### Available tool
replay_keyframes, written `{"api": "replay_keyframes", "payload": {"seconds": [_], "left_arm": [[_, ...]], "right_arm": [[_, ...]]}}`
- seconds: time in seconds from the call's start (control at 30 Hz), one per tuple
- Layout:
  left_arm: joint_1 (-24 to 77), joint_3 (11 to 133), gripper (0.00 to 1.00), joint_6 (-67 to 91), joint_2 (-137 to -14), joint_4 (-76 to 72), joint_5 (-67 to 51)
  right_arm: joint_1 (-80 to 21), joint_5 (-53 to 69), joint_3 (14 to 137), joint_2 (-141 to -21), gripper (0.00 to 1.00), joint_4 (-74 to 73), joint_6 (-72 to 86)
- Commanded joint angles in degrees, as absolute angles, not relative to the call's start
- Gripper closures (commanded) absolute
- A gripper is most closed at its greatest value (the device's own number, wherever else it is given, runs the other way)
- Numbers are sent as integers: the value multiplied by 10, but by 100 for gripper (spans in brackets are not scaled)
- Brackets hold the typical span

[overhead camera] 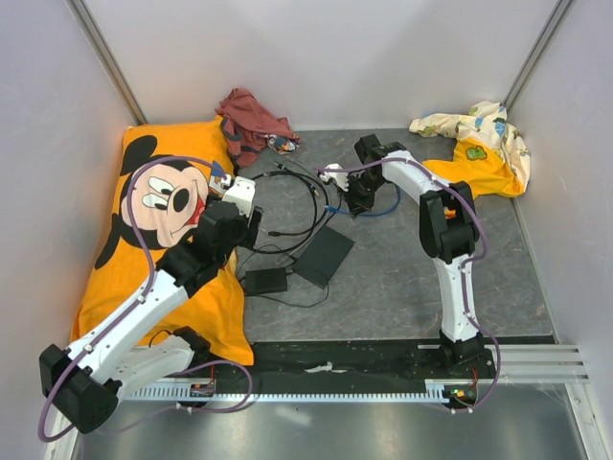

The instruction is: Insert the plug into the switch port

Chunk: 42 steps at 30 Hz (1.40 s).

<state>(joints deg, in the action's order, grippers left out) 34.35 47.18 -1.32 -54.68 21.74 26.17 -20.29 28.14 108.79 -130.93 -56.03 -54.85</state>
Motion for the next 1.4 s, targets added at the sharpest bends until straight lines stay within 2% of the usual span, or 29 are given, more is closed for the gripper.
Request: {"api": "replay_keyframes", "payload": {"seconds": [0.0, 0.23, 0.47, 0.6, 0.7, 0.93, 1.07, 1.37], "left_arm": [[340, 479, 22, -8, -519, 201, 241], [338, 506, 21, 90, -495, 213, 183], [337, 509, 21, 235, -497, 178, 72], [337, 459, 21, 326, -504, 71, 6], [337, 426, 21, 388, -532, -11, -45], [338, 419, 22, 500, -661, -165, -134], [341, 445, 26, 515, -735, -208, -158], [360, 453, 33, 480, -789, -280, -154]], "right_arm": [[-211, 273, 1045, -1172, 100, -529, -492], [-293, 118, 789, -938, 100, -280, -315], [-416, -105, 597, -810, 100, -99, -193], [-461, -194, 505, -739, 100, -21, -152], [-482, -193, 432, -696, 100, 38, -114], [-518, -193, 373, -664, 100, 78, -83], [-519, -187, 365, -657, 100, 79, -76], [-519, -164, 345, -645, 100, 94, -55]]}}
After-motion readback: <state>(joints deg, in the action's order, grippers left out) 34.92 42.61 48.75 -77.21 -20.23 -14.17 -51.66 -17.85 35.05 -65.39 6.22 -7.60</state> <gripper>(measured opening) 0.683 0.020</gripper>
